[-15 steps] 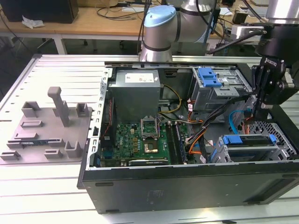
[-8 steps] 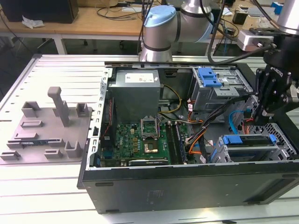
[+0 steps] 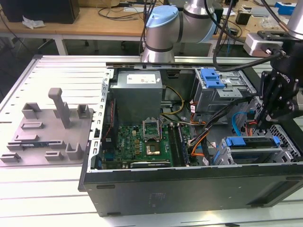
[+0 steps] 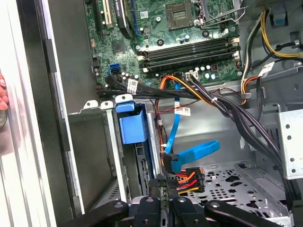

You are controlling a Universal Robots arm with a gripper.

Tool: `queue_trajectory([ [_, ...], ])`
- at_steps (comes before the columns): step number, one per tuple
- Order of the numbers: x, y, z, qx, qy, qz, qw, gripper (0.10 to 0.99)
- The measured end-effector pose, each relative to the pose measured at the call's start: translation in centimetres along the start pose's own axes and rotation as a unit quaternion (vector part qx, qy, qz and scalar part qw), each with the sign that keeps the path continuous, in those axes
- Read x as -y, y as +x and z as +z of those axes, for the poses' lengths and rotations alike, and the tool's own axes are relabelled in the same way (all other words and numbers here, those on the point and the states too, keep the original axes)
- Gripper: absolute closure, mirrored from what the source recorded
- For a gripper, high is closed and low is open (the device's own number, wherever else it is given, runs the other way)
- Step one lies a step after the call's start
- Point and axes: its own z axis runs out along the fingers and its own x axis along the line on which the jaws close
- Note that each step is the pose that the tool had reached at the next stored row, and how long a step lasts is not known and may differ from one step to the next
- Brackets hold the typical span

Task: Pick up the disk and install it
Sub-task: 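Insert the first disk wire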

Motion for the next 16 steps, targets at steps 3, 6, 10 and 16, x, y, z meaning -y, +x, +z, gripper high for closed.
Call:
queue_trajectory([
  [3, 0.17, 0.12, 0.02, -0.0001, -0.0014, -0.007, 1.0, 0.918],
  [6, 0.39, 0.25, 0.05, -0.0002, -0.0032, -0.013, 0.9999, 0.918],
  [10, 0.79, 0.63, 0.1, 0.0023, -0.0064, -0.014, 0.9999, 0.918],
  [16, 1.17, 1.8, 0.26, 0.0103, -0.011, -0.015, 0.9998, 0.918],
])
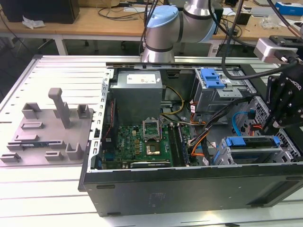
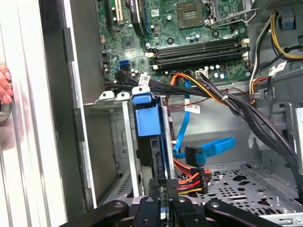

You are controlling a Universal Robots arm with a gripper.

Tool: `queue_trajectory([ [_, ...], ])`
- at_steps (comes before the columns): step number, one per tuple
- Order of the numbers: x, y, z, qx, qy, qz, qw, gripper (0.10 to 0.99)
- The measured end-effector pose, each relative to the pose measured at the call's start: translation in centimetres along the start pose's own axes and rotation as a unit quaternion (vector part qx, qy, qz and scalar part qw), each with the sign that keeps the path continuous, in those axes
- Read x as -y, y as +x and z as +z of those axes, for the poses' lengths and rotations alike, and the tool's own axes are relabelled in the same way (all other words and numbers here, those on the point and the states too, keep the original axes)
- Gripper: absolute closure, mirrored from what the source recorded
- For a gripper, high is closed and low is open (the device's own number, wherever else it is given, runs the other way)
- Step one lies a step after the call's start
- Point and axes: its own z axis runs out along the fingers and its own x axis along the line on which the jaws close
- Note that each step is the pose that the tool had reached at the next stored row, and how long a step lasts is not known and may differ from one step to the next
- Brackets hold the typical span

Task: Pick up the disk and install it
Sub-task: 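Insert the first disk wire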

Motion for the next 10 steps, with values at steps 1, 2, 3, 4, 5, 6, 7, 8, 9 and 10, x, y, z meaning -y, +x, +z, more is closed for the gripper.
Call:
queue_trajectory([
  [1, 0.0, 0.0, 0.0, 0.0002, 0.0, 0.0, 1.0, 0.918],
  [2, 0.0, 0.0, 0.0, 0.0003, -0.0001, 0.0, 1.0, 0.918],
  [3, 0.0, 0.0, -0.01, 0.0003, -0.0001, 0.0, 1.0, 0.918],
  [4, 0.0, 0.0, 0.0, 0.0004, -0.0001, 0.0, 1.0, 0.918],
  [5, -0.06, 0.02, 0.0, 0.0008, -0.0001, 0.0, 1.0, 0.918],
  [6, -0.26, 0.04, 0.0, 0.0067, 0.0002, -0.002, 1.0, 0.918],
  [7, -0.3, 0.04, 0.0, 0.0145, 0.0008, -0.008, 0.9999, 0.918],
  [8, -0.3, 0.05, 0.0, 0.0155, 0.0014, -0.015, 0.9998, 0.918],
  [9, -0.3, 0.06, 0.0, 0.0166, 0.002, -0.021, 0.9996, 0.918],
  [10, -0.3, 0.07, 0.01, 0.0177, 0.0028, -0.027, 0.9995, 0.918],
])
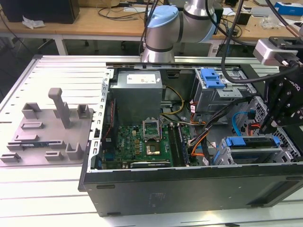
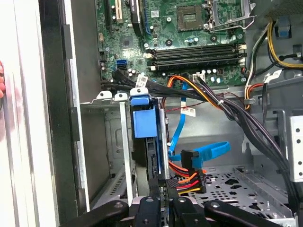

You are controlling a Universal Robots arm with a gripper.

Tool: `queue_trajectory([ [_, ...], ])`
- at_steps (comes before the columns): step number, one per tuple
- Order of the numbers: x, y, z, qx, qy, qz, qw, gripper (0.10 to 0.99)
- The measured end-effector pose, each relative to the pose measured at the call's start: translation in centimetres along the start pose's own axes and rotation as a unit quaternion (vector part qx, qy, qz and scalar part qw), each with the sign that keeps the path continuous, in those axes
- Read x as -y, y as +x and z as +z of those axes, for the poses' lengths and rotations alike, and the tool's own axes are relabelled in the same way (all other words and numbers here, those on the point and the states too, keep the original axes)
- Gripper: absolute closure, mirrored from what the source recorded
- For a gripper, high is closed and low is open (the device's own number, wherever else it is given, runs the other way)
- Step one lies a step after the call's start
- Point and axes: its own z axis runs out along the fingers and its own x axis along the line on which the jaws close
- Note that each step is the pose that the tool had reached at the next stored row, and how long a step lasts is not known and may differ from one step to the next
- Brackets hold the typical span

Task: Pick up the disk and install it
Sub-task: 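Insert the first disk wire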

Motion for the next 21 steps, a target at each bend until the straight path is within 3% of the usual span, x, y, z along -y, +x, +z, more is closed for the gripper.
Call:
queue_trajectory([
  [3, 0.03, 0.29, 0.01, 0.0035, 0.001, -0.008, 1.0, 0.918],
  [21, 0.04, 0.65, 0.2, 0.0037, 0.0008, -0.005, 1.0, 0.918],
])
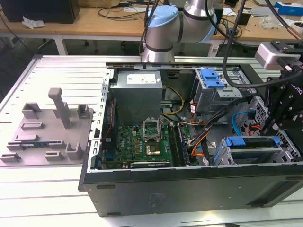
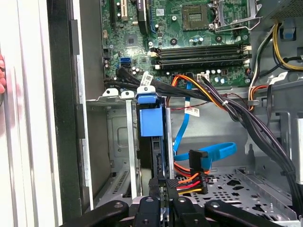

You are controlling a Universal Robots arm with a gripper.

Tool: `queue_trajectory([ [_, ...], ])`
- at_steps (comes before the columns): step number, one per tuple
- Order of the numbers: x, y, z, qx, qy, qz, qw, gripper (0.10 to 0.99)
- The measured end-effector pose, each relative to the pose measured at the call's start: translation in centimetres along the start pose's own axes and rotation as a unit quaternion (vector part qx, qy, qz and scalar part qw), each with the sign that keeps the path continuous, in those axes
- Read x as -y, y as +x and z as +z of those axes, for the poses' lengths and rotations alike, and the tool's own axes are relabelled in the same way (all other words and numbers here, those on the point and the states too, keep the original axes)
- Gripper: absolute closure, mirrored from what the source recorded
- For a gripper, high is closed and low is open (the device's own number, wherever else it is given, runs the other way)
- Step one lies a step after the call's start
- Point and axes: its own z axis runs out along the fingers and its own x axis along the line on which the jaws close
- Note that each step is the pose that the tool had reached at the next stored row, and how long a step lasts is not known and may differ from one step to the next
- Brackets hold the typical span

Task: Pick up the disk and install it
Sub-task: 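Insert the first disk wire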

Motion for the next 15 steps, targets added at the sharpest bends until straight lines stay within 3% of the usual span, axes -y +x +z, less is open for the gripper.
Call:
queue_trajectory([
  [15, -0.02, -0.01, 0.28, 0.0, 0.0, 0.0, 1.0, 0.918],
])
